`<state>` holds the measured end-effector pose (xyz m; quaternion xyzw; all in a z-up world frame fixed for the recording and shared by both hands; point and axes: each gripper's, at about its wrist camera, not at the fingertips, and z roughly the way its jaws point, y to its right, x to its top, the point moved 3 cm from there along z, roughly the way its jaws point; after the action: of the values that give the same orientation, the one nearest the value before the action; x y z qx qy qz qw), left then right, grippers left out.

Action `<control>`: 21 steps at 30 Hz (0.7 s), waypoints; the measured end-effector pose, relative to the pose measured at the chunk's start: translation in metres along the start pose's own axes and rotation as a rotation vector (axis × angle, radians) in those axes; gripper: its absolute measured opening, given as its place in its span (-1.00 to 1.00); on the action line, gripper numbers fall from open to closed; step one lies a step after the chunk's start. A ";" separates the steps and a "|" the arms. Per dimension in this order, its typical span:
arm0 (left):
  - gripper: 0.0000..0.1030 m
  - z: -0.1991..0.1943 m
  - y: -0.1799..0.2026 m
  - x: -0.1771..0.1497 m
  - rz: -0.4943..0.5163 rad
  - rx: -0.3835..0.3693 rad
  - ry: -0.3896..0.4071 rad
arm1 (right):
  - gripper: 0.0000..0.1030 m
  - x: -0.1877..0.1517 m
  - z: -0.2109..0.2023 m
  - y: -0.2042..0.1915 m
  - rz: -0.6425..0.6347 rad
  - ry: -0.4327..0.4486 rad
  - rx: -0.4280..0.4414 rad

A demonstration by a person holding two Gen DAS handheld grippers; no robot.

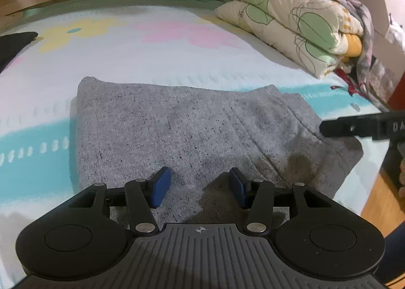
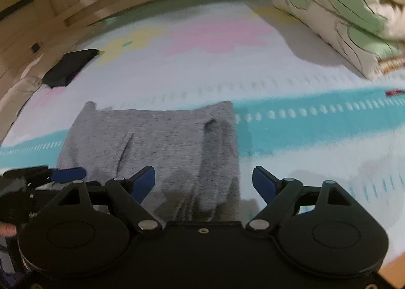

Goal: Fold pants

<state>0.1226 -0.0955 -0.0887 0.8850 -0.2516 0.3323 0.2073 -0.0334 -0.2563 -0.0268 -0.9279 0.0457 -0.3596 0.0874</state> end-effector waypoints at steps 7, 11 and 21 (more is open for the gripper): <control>-0.04 -0.009 -0.005 -0.005 -0.017 -0.013 0.006 | 0.66 -0.005 0.023 -0.011 -0.025 -0.052 0.063; -0.04 -0.010 -0.010 -0.004 -0.039 -0.033 0.010 | 0.66 -0.005 0.037 -0.012 0.009 -0.076 0.102; -0.04 -0.023 -0.025 0.002 -0.137 -0.053 0.053 | 0.68 0.000 0.057 -0.007 0.099 -0.096 0.158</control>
<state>0.1272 -0.0638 -0.0766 0.8853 -0.1938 0.3336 0.2596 0.0053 -0.2418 -0.0672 -0.9308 0.0586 -0.3126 0.1801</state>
